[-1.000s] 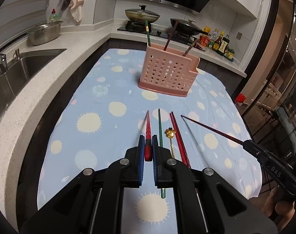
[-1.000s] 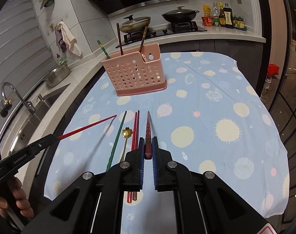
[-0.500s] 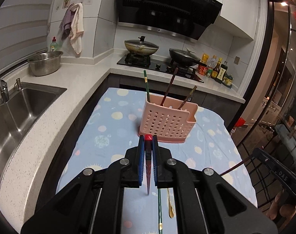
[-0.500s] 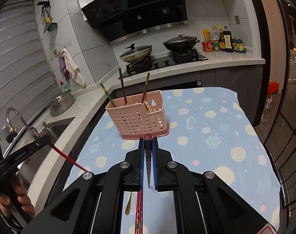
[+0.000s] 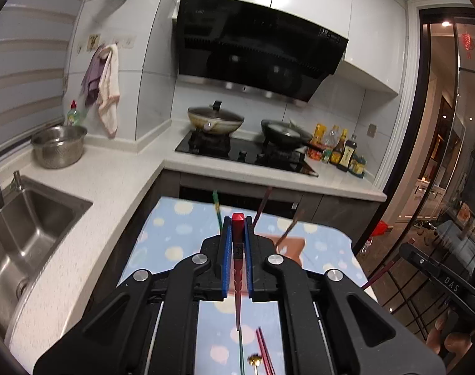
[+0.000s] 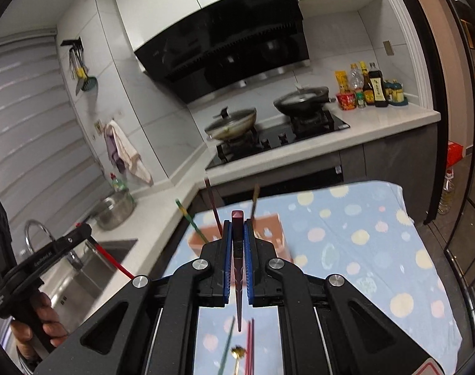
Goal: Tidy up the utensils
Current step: 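Lift the red chopstick with the left tool while the right tool carries its chopstick over the holder, then lower both chopsticks into the pink holder and open both tools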
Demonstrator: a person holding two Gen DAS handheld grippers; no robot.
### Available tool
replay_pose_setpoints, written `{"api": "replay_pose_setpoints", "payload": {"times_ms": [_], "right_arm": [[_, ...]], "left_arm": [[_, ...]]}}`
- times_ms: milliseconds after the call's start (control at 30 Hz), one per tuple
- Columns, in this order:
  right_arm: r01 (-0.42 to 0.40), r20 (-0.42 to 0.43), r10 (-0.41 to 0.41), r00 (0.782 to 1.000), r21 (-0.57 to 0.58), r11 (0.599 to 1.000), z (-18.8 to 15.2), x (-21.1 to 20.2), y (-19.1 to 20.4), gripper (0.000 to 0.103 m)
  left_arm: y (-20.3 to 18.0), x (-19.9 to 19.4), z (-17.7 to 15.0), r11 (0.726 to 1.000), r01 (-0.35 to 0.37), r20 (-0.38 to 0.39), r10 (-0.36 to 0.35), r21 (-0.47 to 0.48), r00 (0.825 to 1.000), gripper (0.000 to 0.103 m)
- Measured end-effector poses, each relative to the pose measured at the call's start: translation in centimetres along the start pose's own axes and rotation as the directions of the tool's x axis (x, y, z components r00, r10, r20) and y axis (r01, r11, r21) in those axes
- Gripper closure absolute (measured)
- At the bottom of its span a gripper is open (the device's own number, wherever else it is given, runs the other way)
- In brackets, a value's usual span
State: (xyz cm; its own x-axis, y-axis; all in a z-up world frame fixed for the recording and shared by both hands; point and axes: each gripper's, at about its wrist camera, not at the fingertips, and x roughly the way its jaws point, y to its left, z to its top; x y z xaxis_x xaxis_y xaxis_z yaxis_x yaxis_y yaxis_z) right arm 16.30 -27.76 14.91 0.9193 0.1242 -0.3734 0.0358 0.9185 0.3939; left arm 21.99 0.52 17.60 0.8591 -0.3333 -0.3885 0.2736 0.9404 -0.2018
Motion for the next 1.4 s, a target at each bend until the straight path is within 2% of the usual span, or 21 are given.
{"api": "replay_pose_setpoints", "payload": {"times_ms": [300,500,667,933,1400], "right_arm": [[-0.015,0.131,0.016,0.991,-0.009,1.0,6.5,3.5,1.9,0.096],[-0.01,0.141,0.011,0.99,-0.007,1.0,8.1,7.1,2.2,0.096],[0.008,0.092,-0.006,0.996,-0.016,1.0,7.5,10.3,2.0,0.096],[0.031,-0.008,-0.032,0.999,-0.023,0.999,4.9,14.5,1.0,0.096],[0.061,-0.085,-0.062,0.994,-0.019,0.998,2.4,17.5,-0.1,0.095]], "left_arm": [[-1.5,3.1,6.5,0.999,-0.002,0.113,-0.002,0.037,0.994,0.096],[-1.1,6.4,8.3,0.999,-0.008,0.127,0.004,0.037,0.992,0.096],[-0.6,9.5,7.8,0.999,-0.02,0.104,0.016,0.039,0.994,0.096],[0.6,13.5,5.2,0.999,-0.027,0.017,0.027,0.018,0.999,0.096],[1.9,16.1,2.9,0.999,-0.047,-0.062,0.046,-0.007,0.997,0.095]]}}
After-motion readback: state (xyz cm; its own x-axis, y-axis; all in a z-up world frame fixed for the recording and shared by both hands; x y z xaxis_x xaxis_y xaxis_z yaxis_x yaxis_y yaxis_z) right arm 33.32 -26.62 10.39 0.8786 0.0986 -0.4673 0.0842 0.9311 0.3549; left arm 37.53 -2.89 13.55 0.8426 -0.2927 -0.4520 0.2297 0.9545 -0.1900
